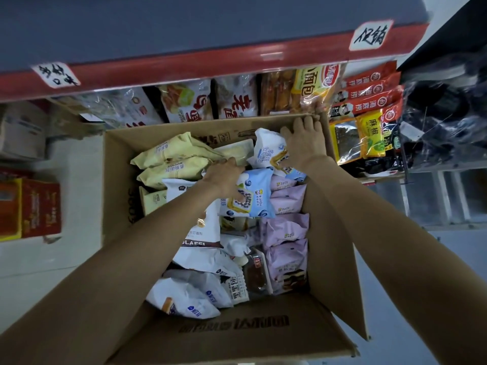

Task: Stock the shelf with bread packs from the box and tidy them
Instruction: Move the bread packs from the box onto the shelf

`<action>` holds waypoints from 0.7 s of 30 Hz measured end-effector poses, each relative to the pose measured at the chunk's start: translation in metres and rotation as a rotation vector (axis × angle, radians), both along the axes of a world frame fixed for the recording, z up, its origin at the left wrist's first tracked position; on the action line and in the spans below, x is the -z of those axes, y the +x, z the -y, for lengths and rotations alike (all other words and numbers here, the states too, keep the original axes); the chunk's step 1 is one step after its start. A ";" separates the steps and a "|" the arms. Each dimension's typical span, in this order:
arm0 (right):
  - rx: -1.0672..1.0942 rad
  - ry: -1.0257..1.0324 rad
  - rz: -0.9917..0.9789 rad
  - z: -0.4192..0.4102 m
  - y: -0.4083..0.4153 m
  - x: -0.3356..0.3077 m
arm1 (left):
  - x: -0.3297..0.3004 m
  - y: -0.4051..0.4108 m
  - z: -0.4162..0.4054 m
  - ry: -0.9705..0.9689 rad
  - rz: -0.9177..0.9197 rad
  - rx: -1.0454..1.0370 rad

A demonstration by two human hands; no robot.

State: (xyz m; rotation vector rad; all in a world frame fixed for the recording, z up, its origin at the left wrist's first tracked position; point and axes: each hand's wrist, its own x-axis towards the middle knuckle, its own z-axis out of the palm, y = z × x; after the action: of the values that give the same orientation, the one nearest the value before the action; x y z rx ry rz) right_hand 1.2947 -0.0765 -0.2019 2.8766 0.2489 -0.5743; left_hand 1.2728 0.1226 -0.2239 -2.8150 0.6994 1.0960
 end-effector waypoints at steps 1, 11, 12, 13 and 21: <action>-0.001 -0.012 -0.046 0.001 -0.001 -0.002 | -0.001 0.000 -0.001 -0.013 0.000 0.002; 0.386 0.489 0.164 0.022 -0.046 -0.021 | -0.017 -0.017 -0.026 -0.545 0.186 -0.482; 0.457 0.578 0.217 0.024 -0.053 -0.027 | -0.023 -0.017 -0.028 -0.670 0.133 -0.625; 0.528 0.657 0.269 0.025 -0.060 -0.034 | -0.031 -0.017 -0.030 -0.797 0.091 -0.742; 0.797 1.089 0.462 0.039 -0.104 -0.122 | -0.122 -0.024 -0.055 -1.174 0.246 -1.006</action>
State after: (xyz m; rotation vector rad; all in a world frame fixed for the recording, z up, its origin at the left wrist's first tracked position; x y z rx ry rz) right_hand 1.1910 -0.1157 -0.0796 3.9719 -1.0015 0.3020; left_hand 1.2489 0.1780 -0.1018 -4.4098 -0.3699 0.2213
